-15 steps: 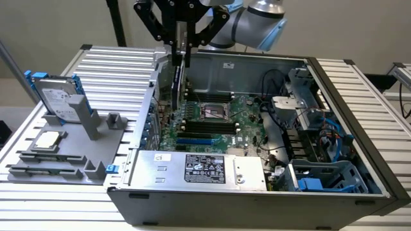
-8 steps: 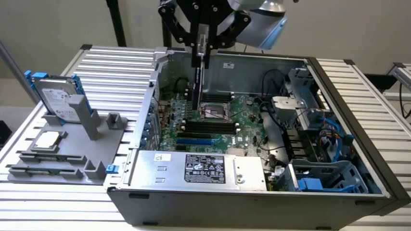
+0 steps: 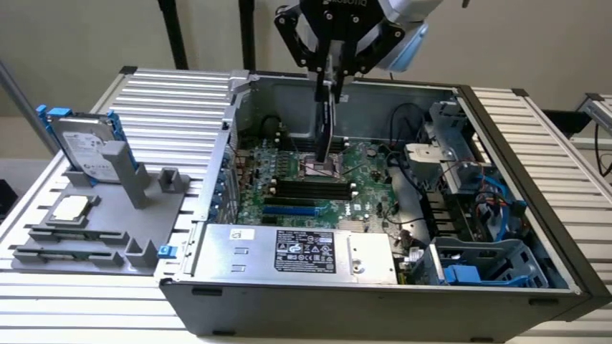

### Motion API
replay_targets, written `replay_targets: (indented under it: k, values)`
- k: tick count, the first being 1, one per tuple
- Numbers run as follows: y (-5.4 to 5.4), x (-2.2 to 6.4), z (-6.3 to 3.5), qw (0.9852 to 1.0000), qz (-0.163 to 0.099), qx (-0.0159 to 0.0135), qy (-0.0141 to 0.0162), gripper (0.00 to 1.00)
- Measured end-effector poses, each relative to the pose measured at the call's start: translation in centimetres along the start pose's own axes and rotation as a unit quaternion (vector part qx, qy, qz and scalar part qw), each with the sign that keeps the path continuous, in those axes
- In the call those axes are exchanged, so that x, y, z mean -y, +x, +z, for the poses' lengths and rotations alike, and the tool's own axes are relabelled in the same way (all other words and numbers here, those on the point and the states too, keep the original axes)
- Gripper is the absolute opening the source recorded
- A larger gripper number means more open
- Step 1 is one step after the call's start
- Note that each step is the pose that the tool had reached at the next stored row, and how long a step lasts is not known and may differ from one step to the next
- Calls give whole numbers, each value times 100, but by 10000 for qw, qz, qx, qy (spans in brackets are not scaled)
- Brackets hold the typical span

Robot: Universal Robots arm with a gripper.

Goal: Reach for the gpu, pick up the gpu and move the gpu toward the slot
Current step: 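Pick up the gpu and move the gpu toward the slot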

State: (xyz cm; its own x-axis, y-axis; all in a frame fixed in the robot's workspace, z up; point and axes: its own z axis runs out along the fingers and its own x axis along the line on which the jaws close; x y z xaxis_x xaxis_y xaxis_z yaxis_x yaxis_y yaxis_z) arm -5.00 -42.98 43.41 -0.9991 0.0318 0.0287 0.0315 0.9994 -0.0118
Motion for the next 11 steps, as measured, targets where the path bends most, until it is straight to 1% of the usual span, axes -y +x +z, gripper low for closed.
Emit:
replay_targets:
  k: [4, 11]
  values:
    - [-93, -18, 25, 10000, -4, 1, -1, 26]
    - [-101, -19, 24, 10000, -8, -2, 0, 26]
